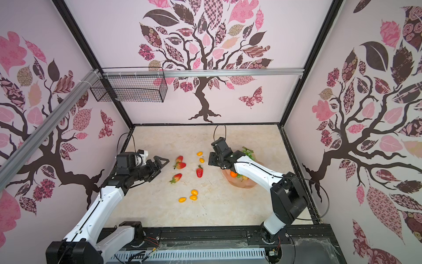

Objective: Arrange fruit in a fruit bowl
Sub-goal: Pick up the fruit from the center of the table.

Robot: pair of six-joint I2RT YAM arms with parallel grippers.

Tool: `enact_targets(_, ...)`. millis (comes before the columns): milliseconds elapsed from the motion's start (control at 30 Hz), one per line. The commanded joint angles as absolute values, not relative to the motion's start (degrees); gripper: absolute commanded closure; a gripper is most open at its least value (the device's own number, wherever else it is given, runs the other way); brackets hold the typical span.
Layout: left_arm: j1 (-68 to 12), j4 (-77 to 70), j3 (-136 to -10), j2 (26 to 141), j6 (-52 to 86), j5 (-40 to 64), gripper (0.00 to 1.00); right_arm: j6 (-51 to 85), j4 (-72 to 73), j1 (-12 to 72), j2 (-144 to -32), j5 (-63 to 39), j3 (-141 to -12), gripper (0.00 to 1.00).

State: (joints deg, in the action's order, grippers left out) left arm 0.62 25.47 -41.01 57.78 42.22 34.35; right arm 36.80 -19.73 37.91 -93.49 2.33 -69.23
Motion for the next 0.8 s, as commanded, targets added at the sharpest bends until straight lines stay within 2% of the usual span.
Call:
enact_targets(0, 4.2, 24.7, -39.2, 57.4, 41.7, 39.9, 0.02, 39.9, -23.2, 39.7, -98.7, 1.5, -74.6, 0.45)
enact_targets(267, 6.5, 22.5, -38.3, 58.8, 43.0, 42.9, 0.02, 41.4, -28.0, 40.8, -109.6, 0.0, -83.0, 0.46)
enact_targets(767, 6.9, 20.9, -37.7, 59.2, 44.0, 43.5, 0.02, 40.8, -31.2, 41.1, -121.2, 0.1, -92.1, 0.50)
